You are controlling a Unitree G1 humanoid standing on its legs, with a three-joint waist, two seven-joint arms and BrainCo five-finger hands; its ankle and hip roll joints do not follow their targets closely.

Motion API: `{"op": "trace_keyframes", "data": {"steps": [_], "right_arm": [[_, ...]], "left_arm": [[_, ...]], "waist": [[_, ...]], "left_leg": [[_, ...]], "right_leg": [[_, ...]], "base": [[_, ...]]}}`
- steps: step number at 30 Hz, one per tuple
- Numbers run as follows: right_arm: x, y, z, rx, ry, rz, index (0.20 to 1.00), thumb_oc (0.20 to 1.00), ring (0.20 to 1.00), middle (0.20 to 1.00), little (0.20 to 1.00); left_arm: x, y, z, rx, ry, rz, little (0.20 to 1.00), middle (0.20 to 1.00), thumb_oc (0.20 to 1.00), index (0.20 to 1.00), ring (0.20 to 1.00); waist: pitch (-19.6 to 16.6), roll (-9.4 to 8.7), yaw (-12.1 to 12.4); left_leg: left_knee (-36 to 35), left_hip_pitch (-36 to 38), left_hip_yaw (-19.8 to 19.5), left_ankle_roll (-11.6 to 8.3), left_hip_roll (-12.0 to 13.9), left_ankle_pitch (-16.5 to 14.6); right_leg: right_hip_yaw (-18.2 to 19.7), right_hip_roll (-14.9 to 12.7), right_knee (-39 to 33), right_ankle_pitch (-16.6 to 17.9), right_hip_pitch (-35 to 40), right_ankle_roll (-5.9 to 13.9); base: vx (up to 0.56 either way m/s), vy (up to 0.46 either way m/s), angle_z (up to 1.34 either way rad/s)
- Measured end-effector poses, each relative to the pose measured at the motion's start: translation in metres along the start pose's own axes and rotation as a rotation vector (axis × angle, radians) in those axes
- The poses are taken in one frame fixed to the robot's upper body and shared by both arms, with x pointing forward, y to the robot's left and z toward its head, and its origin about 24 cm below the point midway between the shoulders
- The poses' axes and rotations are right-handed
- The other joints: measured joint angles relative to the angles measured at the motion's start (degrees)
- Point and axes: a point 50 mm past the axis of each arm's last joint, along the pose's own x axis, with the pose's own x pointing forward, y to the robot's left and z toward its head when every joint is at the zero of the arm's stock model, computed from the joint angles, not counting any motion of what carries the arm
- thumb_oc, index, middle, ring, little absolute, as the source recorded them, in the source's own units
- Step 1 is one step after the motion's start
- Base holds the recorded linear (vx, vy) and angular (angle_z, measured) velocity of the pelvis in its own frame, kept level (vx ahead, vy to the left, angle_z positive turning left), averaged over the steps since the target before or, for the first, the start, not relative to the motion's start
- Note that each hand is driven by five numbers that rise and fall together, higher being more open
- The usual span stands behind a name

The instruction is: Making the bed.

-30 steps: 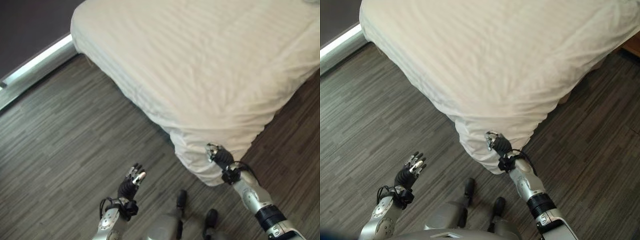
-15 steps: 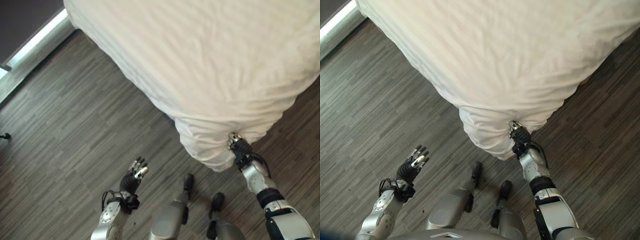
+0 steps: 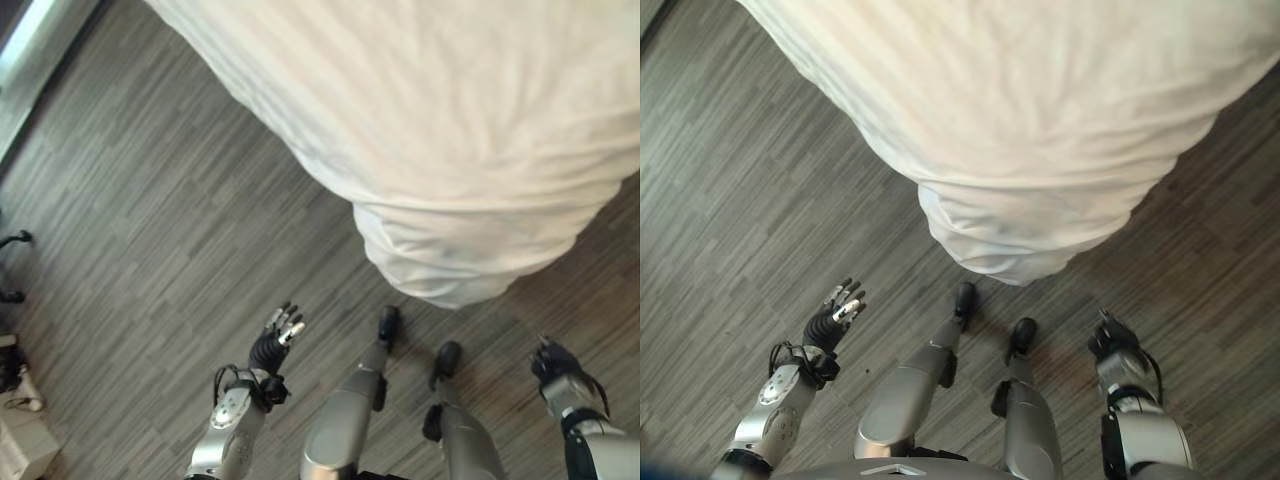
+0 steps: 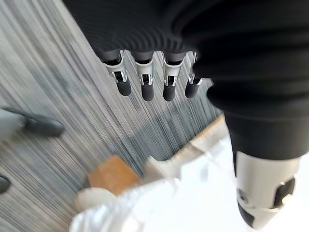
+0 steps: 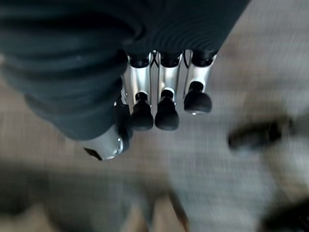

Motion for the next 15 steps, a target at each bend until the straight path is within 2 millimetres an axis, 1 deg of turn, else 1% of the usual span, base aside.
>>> {"op": "trace_keyframes", "data": {"steps": [1, 3, 4, 5, 6, 7, 8, 9, 10, 11, 12, 13, 15], "right_arm": [[-0.002, 0.002, 0.007, 0.004, -0.05, 0.017, 0.2, 0.2, 0.2, 0.2, 0.2], [-0.011, 0.02, 0.026, -0.019, -0.171, 0.131, 0.2, 0.2, 0.2, 0.2, 0.2], [-0.053, 0.066, 0.059, -0.079, -0.407, 0.424, 0.2, 0.2, 0.2, 0.2, 0.2], [-0.071, 0.091, 0.074, -0.076, -0.519, 0.545, 0.2, 0.2, 0.2, 0.2, 0.2], [-0.083, 0.107, 0.085, -0.054, -0.582, 0.607, 0.2, 0.2, 0.2, 0.2, 0.2], [-0.097, 0.119, 0.094, -0.015, -0.641, 0.667, 0.2, 0.2, 0.2, 0.2, 0.2], [-0.131, 0.147, 0.106, 0.038, -0.734, 0.837, 0.2, 0.2, 0.2, 0.2, 0.2], [-0.148, 0.16, 0.105, 0.002, -0.767, 0.953, 0.2, 0.2, 0.2, 0.2, 0.2], [-0.164, 0.174, 0.102, -0.097, -0.798, 1.077, 0.2, 0.2, 0.2, 0.2, 0.2], [-0.175, 0.185, 0.097, -0.203, -0.802, 1.181, 0.2, 0.2, 0.2, 0.2, 0.2], [-0.178, 0.195, 0.087, -0.301, -0.777, 1.252, 0.2, 0.2, 0.2, 0.2, 0.2], [-0.177, 0.202, 0.079, -0.342, -0.737, 1.289, 0.2, 0.2, 0.2, 0.2, 0.2], [-0.172, 0.225, 0.058, -0.375, -0.634, 1.331, 0.2, 0.2, 0.2, 0.2, 0.2]], "left_arm": [[0.0, 0.001, 0.001, 0.002, -0.007, 0.006, 1.0, 1.0, 1.0, 1.0, 1.0], [0.001, 0.001, 0.005, 0.001, -0.025, 0.015, 1.0, 1.0, 1.0, 1.0, 1.0], [0.0, 0.002, 0.013, -0.003, -0.06, 0.034, 1.0, 1.0, 1.0, 1.0, 1.0], [0.001, 0.004, 0.016, -0.004, -0.077, 0.045, 1.0, 1.0, 1.0, 1.0, 1.0], [0.001, 0.003, 0.019, -0.006, -0.092, 0.045, 1.0, 1.0, 1.0, 1.0, 1.0], [0.001, 0.001, 0.02, -0.012, -0.106, 0.04, 1.0, 1.0, 1.0, 1.0, 1.0], [0.0, -0.002, 0.017, -0.027, -0.102, 0.039, 1.0, 1.0, 1.0, 1.0, 1.0], [0.0, -0.004, 0.014, -0.029, -0.094, 0.034, 1.0, 1.0, 1.0, 1.0, 1.0], [-0.001, -0.005, 0.012, -0.028, -0.086, 0.028, 1.0, 1.0, 1.0, 1.0, 1.0], [-0.001, -0.006, 0.011, -0.029, -0.079, 0.024, 1.0, 1.0, 1.0, 1.0, 1.0], [-0.002, -0.007, 0.009, -0.028, -0.072, 0.018, 1.0, 1.0, 1.0, 1.0, 1.0], [-0.002, -0.009, 0.008, -0.027, -0.067, 0.007, 1.0, 1.0, 1.0, 1.0, 1.0], [-0.003, -0.011, 0.004, -0.029, -0.052, -0.008, 1.0, 1.0, 1.0, 1.0, 1.0]], "waist": [[0.1, -0.32, -1.31], [0.16, -0.48, -3.39], [0.3, -0.7, -4.11], [0.22, -0.87, -4.61], [0.1, -0.74, -5.21], [0.09, -0.71, -5.12], [0.09, -0.71, -5.08], [0.06, -0.76, -4.95], [0.03, -0.75, -4.78], [0.02, -0.76, -4.55], [0.02, -0.77, -4.13], [-0.01, -0.72, -3.49], [-0.02, -0.74, -2.51]], "left_leg": [[0.0, 0.31, 0.07, 0.0, 0.02, 0.0], [0.0, 0.3, 0.19, -0.06, 0.25, -0.07], [0.0, -0.19, 1.76, -0.12, 0.85, -0.14], [0.0, -0.05, 2.17, -0.17, 1.09, -0.17], [-0.01, -0.01, 2.31, -0.36, 1.16, -0.29], [-0.01, -0.11, 2.59, -0.66, 1.27, -0.37], [-0.02, -0.31, 2.88, -0.77, 1.4, -0.39], [-0.01, -0.45, 3.03, -0.78, 1.57, -0.39], [-0.01, -0.75, 3.04, -0.74, 1.55, -0.35], [0.0, -1.04, 3.04, -0.59, 1.51, -0.02], [0.0, -1.08, 3.02, -0.23, 1.44, 0.26], [0.0, -1.04, 2.96, -0.18, 1.38, 0.29], [0.01, -1.13, 2.95, -0.11, 1.31, 0.35]], "right_leg": [[0.28, 0.02, 0.0, 0.01, 0.22, 0.0], [0.59, 0.22, -0.01, 0.28, 0.03, -0.01], [2.3, 0.56, 0.0, 1.19, -1.23, -0.06], [3.11, 0.74, 0.0, 1.42, -1.4, -0.13], [3.12, 0.8, 0.0, 1.46, -1.43, 0.0], [3.39, 0.9, -0.01, 1.6, -1.67, 0.12], [3.75, 1.07, 0.0, 1.9, -2.04, 0.03], [3.99, 1.1, 0.0, 2.01, -2.28, 0.05], [4.0, 1.08, 0.0, 2.15, -2.54, -0.02], [3.99, 1.04, 0.01, 2.47, -2.78, -0.27], [3.92, 0.98, 0.01, 2.53, -2.79, -0.28], [3.86, 0.92, 0.01, 2.68, -2.72, -0.25], [3.84, 0.86, 0.0, 2.65, -2.78, -0.21]], "base": [[-0.03, 0.037, -0.1], [-0.03, 0.029, -0.24], [-0.02, 0.011, -0.54], [-0.02, 0.012, -0.53], [0.0, 0.003, -0.22], [-0.03, 0.001, -0.12], [-0.02, -0.018, -0.14], [-0.02, -0.027, -0.1], [-0.01, -0.028, -0.04], [0.0, 0.0, 0.0], [-0.02, -0.013, 0.04], [-0.02, -0.01, 0.05], [-0.01, -0.006, 0.02]]}}
